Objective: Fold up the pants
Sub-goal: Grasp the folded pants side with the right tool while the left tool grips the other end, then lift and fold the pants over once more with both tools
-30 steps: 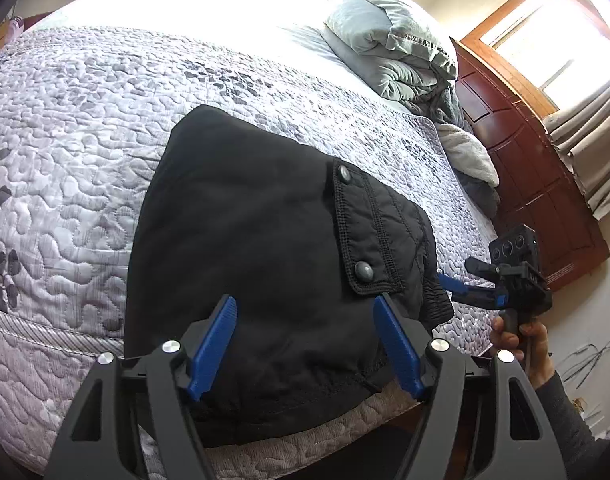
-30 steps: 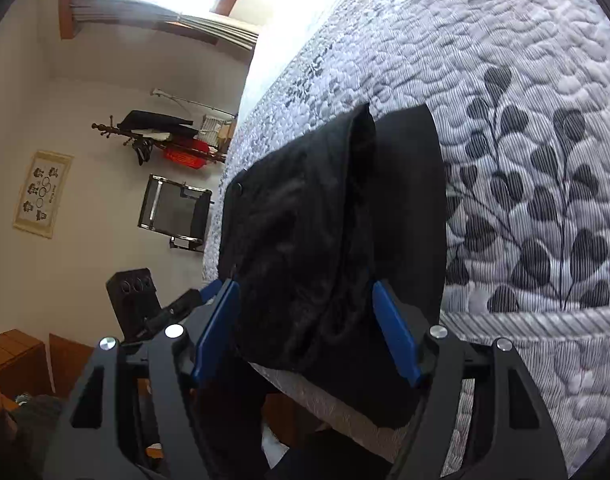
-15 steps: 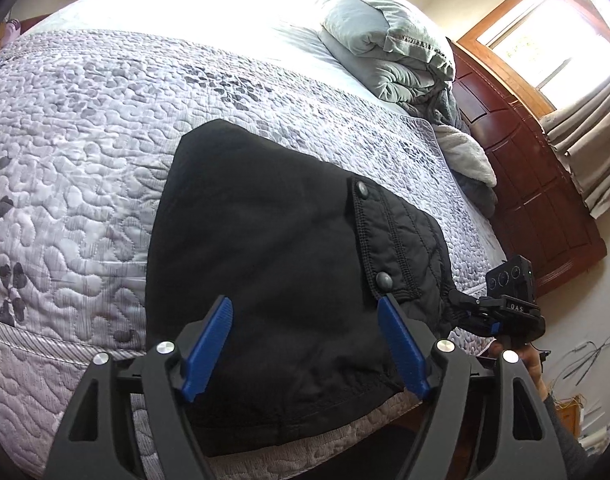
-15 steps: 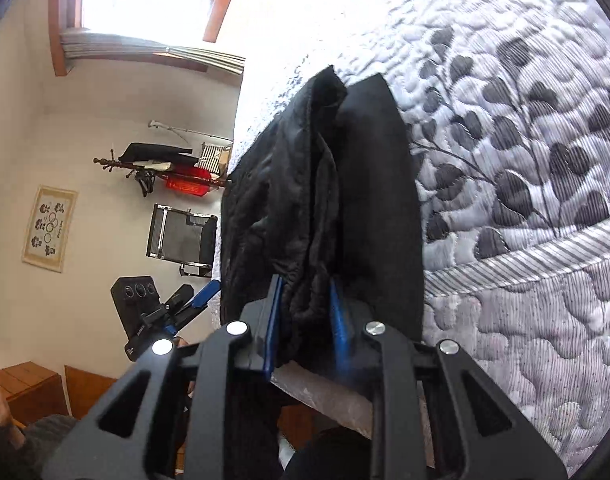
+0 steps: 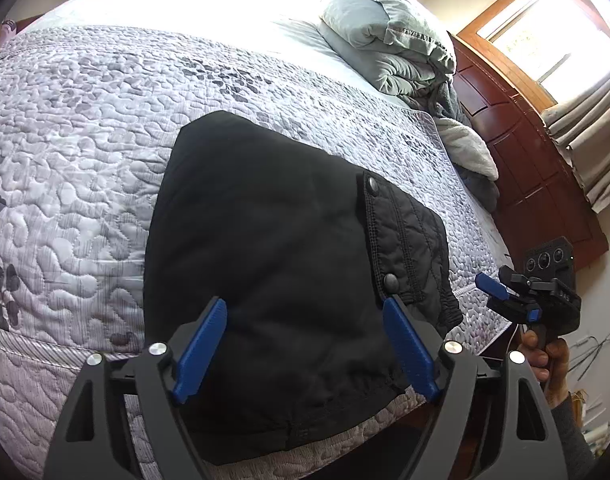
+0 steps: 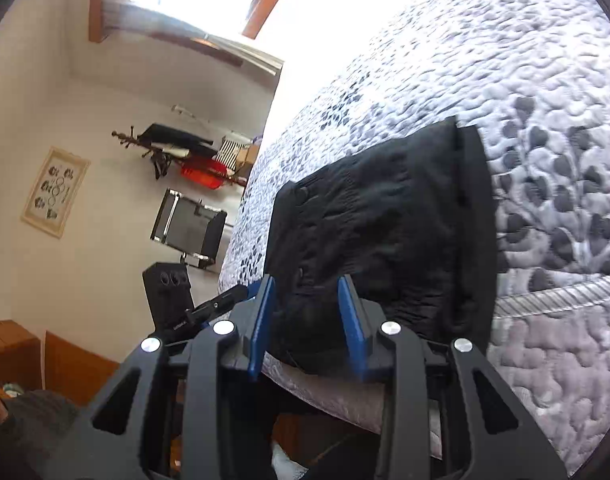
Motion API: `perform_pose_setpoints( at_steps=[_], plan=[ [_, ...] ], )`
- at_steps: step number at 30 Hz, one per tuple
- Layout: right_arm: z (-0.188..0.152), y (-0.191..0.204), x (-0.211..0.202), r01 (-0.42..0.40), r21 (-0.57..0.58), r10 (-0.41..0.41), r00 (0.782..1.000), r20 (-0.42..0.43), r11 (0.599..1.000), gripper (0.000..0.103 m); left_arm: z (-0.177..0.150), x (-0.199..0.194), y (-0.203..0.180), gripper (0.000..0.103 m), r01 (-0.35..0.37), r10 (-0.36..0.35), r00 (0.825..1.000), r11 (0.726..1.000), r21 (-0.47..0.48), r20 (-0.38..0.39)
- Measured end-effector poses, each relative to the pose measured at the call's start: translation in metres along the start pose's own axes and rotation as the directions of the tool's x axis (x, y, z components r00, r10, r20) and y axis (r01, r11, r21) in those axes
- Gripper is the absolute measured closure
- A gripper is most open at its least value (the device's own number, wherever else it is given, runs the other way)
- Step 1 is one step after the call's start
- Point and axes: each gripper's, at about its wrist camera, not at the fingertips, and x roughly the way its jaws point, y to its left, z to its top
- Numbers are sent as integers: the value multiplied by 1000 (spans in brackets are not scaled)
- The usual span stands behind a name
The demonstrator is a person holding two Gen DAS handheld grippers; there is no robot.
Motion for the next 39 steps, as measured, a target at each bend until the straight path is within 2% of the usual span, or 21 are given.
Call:
perform_pose_setpoints(
  at_steps=[3,5,8,9,12,15,18,20,22,23,27,28,29,32,34,36,39],
  plan=[
    [-1,-16,35,45,37,-42,997,-66,998,70,2,1,0,20,-2,2,1000,1000,2,3],
    [-5,-39,39,91,70,-86,994,-69,993,100,5,-1,1,20,2,-2,1000,1000,7,4],
    [-9,-63,29,91,143,-84,995,-57,985,103,12,-9,7,20,40,-40,999,999,-7,-2],
    [-9,-60,26,92,131,-84,995,-60,987,102,15,-14,11,19,49,-49,999,999,-12,4],
    [8,-39,13,39,83,-38,999,-11,996,66,28,-28,29,11,71,-71,997,997,-35,22],
    [36,-33,6,-20,84,15,998,60,996,64,45,-28,52,11,54,-53,999,997,-58,8],
    [59,-45,19,2,105,-7,999,46,994,64,59,-17,72,11,62,-66,997,994,-85,-49],
    [66,-59,29,44,129,-45,999,3,991,71,65,-7,81,11,95,-106,990,989,-109,-95],
    [67,-74,34,97,145,-93,995,-35,985,100,69,4,89,11,126,-144,979,984,-126,-145],
    [67,-82,34,116,149,-111,993,-47,982,103,69,9,94,11,137,-159,973,981,-134,-169],
    [59,-92,20,130,158,-123,991,-53,979,103,70,24,106,11,132,-163,963,980,-151,-217],
    [58,-89,12,123,155,-118,992,-45,980,94,71,25,109,11,141,-173,960,977,-157,-219],
    [56,-84,5,119,149,-115,993,-37,982,67,72,25,110,11,159,-194,956,973,-168,-221],
    [51,-69,-18,135,135,-132,991,-29,982,19,74,24,117,11,216,-260,937,956,-201,-233],
    [46,-65,-30,146,147,-142,989,-41,978,9,74,22,121,11,238,-288,930,945,-223,-227],
    [39,-70,-36,128,179,-115,990,-80,976,9,75,21,128,10,275,-335,916,925,-261,-219],
    [27,-80,-39,127,199,-105,988,-115,972,9,75,26,138,8,333,-415,883,882,-333,-219]
  ],
)
